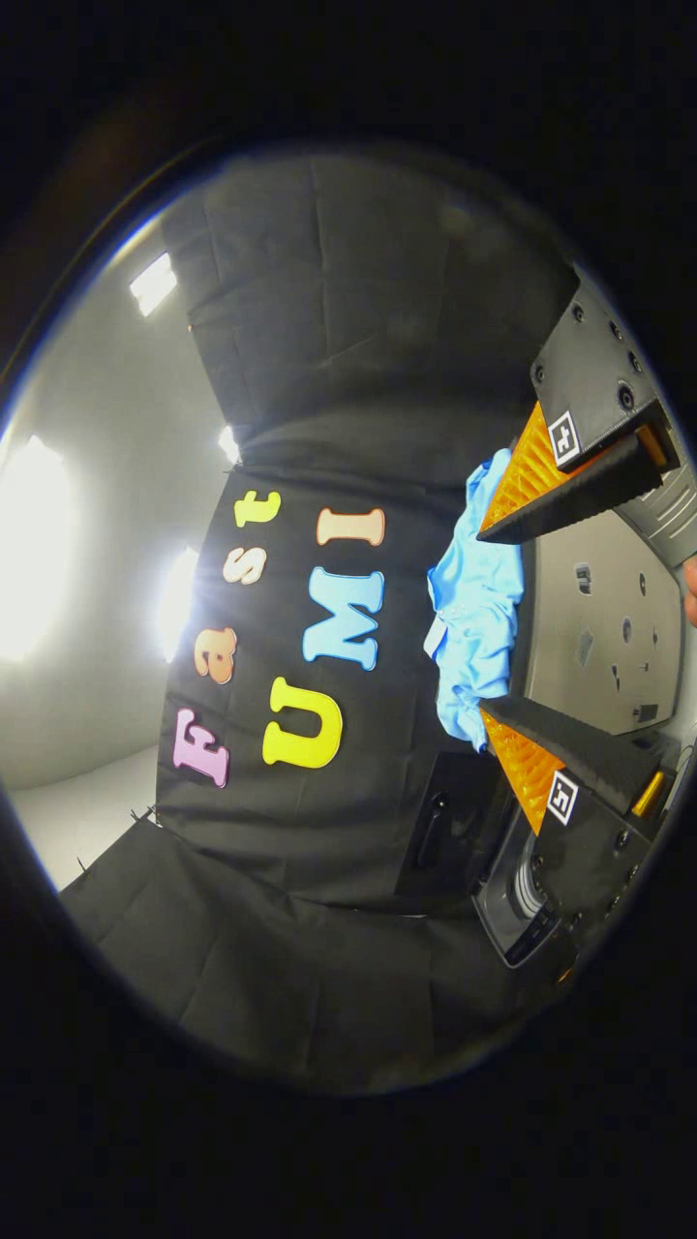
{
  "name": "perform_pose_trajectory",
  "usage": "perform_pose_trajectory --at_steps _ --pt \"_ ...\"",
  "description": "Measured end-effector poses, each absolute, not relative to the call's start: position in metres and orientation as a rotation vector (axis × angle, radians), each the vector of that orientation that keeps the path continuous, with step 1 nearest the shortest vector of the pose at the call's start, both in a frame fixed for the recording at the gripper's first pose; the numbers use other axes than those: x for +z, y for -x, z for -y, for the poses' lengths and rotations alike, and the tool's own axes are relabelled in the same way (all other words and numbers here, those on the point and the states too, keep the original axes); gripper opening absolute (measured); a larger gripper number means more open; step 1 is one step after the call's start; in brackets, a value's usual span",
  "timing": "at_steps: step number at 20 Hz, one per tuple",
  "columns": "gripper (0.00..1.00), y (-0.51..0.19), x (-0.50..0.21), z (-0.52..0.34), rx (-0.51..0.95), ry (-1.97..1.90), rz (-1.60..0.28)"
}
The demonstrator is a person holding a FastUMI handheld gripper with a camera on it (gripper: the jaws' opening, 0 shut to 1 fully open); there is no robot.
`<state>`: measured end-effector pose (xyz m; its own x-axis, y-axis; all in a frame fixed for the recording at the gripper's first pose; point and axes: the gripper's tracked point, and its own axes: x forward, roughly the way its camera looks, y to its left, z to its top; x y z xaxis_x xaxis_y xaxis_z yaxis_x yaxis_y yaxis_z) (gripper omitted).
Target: Put the clothes into the washing machine and then close the washing machine lid.
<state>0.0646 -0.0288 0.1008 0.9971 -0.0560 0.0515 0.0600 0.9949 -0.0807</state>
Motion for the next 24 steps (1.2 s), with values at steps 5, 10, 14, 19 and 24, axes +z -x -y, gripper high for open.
perform_pose_trajectory --at_steps 5,10,14,19,24 --pt "0.98 -0.12 0.13 0.044 -0.033 0.063 0.043" --pt "0.98 -0.179 0.152 0.062 -0.025 0.039 -0.003" --pt "0.98 -0.224 0.152 0.072 -0.007 0.013 -0.092" --pt "0.98 -0.269 0.135 0.086 -0.007 0.034 -0.223" --pt "0.98 -0.301 0.11 0.082 0.049 0.027 -0.341"
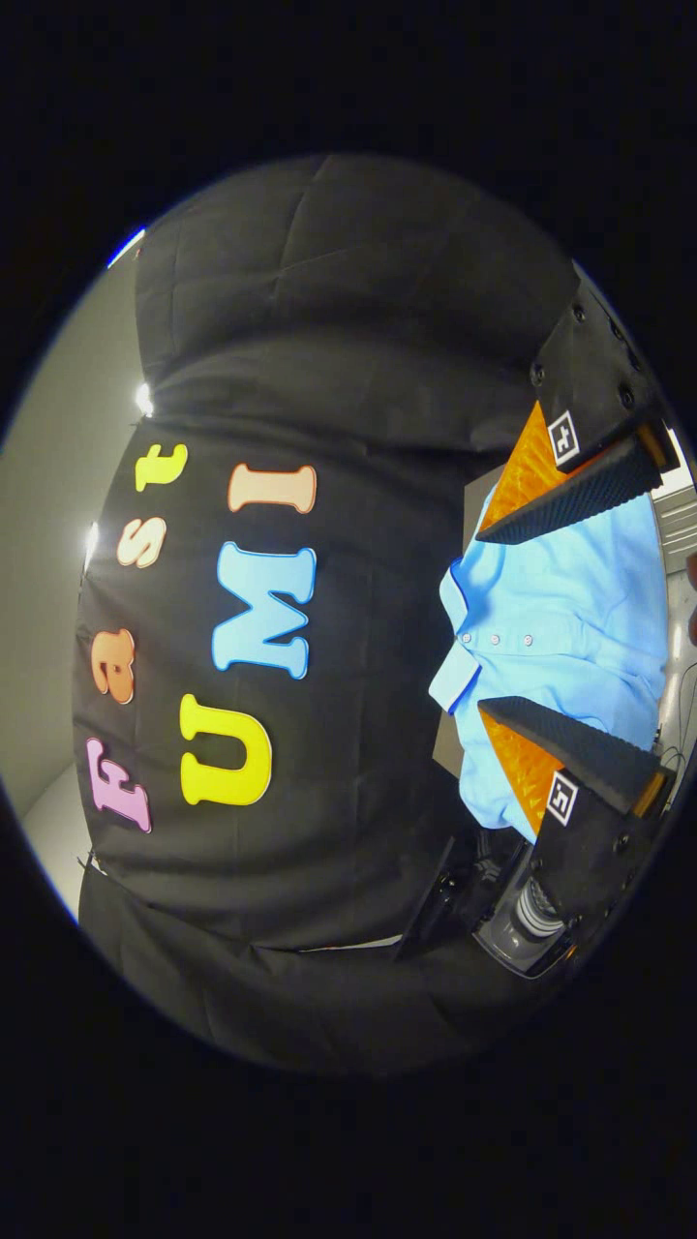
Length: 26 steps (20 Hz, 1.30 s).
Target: Put the clothes into the washing machine and then close the washing machine lid.
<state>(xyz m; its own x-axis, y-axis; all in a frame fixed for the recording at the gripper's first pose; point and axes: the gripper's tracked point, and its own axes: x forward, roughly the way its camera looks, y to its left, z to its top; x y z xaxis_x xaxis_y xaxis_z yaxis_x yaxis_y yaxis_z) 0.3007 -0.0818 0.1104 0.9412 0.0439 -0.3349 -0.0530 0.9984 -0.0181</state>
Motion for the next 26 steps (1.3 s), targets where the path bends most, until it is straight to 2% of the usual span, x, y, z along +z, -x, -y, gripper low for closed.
perform_pose_trajectory --at_steps 10,26 --pt "0.99 -0.34 0.057 0.068 0.098 -0.012 -0.519" --pt "0.97 -0.365 0.006 0.052 0.131 0.01 -0.661"
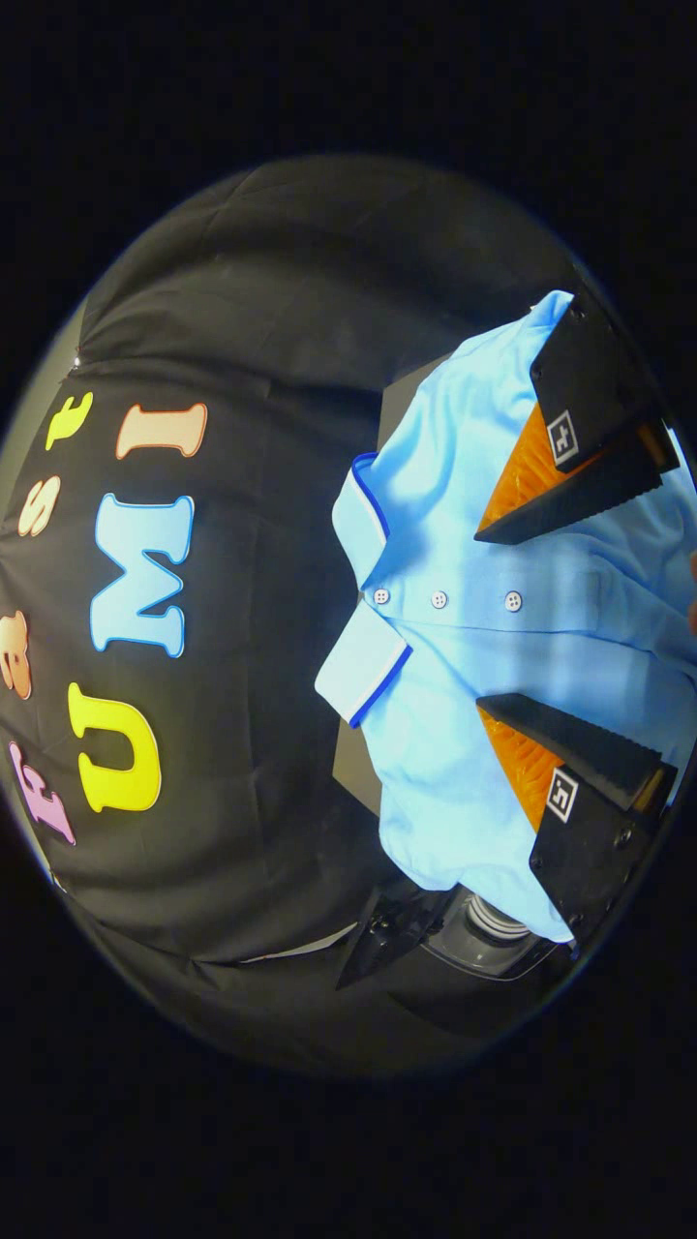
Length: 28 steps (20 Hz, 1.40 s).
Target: Put the clothes into the washing machine and then close the washing machine lid.
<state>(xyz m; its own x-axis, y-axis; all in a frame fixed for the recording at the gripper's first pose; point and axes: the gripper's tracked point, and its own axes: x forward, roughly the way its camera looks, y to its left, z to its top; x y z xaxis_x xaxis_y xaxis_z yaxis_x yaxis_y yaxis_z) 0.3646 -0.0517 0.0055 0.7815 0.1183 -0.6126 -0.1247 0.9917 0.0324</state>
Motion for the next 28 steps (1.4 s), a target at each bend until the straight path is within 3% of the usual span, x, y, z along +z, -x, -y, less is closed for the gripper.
perform_pose_trajectory --at_steps 19,21,24,26,28 --pt "0.97 -0.359 0.008 0.046 0.176 -0.074 -0.687" --pt "0.88 -0.36 0.004 0.044 0.185 -0.069 -0.71" --pt "0.87 -0.361 0.006 0.045 0.185 -0.115 -0.721" --pt "0.28 -0.355 0.006 0.044 0.186 -0.188 -0.73" --pt "0.1 -0.357 0.009 0.047 0.185 -0.242 -0.72"
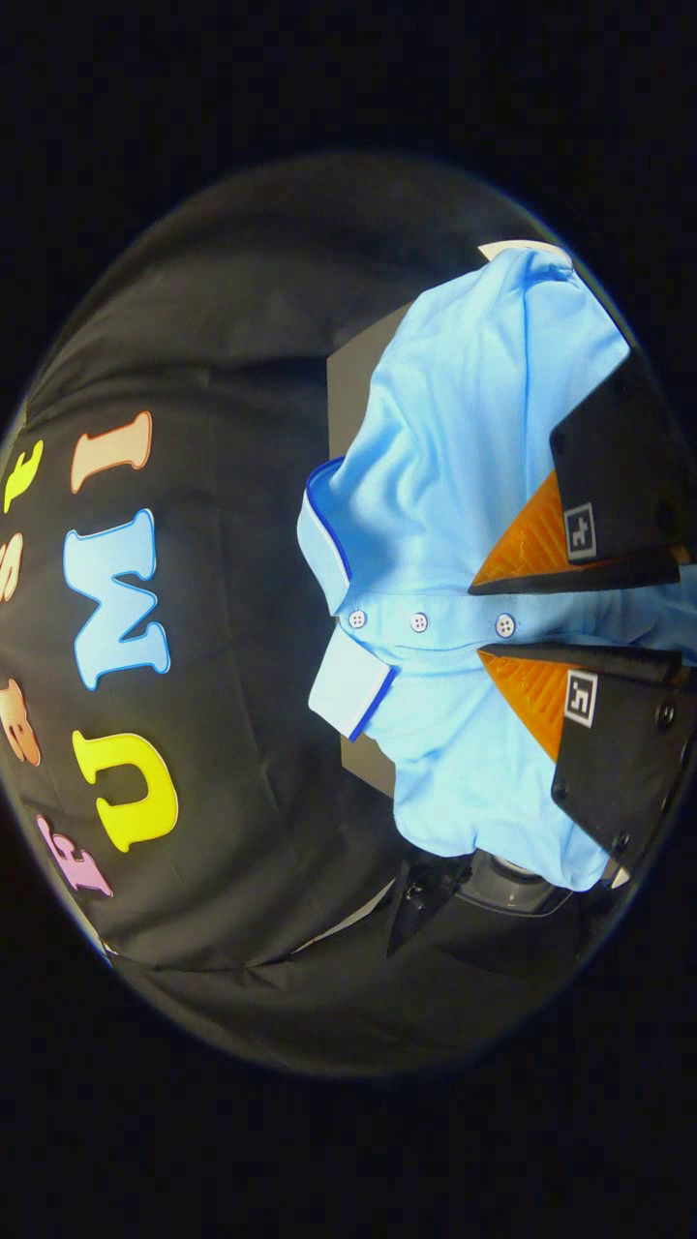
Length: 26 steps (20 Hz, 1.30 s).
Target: Put the clothes into the washing machine and then close the washing machine lid.
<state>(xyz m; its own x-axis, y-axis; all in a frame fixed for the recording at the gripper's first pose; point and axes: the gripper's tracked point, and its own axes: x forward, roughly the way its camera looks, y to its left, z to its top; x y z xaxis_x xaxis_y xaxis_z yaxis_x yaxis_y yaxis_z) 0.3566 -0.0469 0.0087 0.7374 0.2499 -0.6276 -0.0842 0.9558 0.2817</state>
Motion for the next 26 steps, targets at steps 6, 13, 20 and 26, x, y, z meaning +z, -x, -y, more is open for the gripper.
perform_pose_trajectory --at_steps 6,13,20,26 --pt "0.02 -0.357 0.008 0.046 0.186 -0.199 -0.684" --pt "0.01 -0.344 0.047 0.053 0.181 -0.245 -0.561" --pt "0.01 -0.34 0.106 0.066 0.192 -0.262 -0.423" --pt "0.01 -0.339 0.135 0.067 0.211 -0.227 -0.368"
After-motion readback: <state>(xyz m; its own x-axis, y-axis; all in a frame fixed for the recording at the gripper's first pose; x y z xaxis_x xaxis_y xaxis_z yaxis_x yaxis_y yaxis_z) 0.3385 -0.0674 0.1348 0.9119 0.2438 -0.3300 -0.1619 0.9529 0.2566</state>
